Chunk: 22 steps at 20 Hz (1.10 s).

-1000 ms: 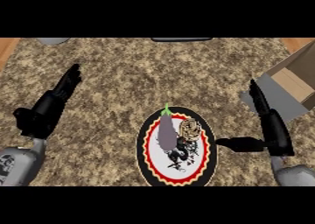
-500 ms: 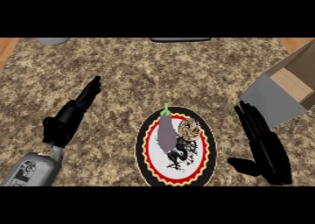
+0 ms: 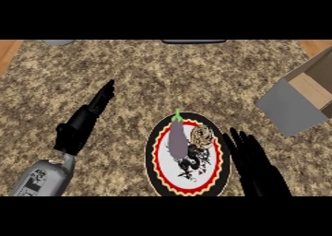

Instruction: Pick the cupcake from the plate and place it in the cardboard box

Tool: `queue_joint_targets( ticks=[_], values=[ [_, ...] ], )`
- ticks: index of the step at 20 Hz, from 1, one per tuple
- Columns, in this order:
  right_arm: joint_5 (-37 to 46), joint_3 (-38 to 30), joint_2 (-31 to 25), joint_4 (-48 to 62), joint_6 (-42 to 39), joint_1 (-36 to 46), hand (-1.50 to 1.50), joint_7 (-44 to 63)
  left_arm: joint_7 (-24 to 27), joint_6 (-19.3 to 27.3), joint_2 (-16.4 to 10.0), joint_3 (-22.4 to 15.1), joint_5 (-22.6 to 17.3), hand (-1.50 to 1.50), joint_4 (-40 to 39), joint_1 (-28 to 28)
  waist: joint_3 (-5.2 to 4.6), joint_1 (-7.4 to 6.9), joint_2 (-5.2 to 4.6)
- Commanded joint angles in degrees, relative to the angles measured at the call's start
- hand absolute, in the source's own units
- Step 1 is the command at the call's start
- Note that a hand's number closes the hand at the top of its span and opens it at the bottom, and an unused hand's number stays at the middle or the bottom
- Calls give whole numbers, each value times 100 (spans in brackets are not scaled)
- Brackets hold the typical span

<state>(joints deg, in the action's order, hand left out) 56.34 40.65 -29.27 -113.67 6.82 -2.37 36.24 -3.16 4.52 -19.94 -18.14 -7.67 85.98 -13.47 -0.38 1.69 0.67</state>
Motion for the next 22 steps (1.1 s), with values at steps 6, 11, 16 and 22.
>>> queue_joint_targets(
  ticks=[6, 11, 16, 22],
  values=[
    [324, 537, 1652, -540, -2134, 706, -150, 2160, -107, -121, 199, -60, 282, 0, 286, 97, 35, -183, -60],
    [224, 31, 2148, 337, -2077, 1128, -150, 1662, -321, -262, 367, 267, 309, 0, 408, -37, 38, -180, -65],
    [425, -177, 2302, 844, -1849, 944, -150, 1450, -157, -384, 681, 284, 670, 0, -94, -180, 38, -157, -68],
    [485, -609, 2539, 1823, -1776, 1210, -150, 1062, 70, -484, 878, 403, 853, 0, -162, 5, 38, -170, -69]
  ],
)
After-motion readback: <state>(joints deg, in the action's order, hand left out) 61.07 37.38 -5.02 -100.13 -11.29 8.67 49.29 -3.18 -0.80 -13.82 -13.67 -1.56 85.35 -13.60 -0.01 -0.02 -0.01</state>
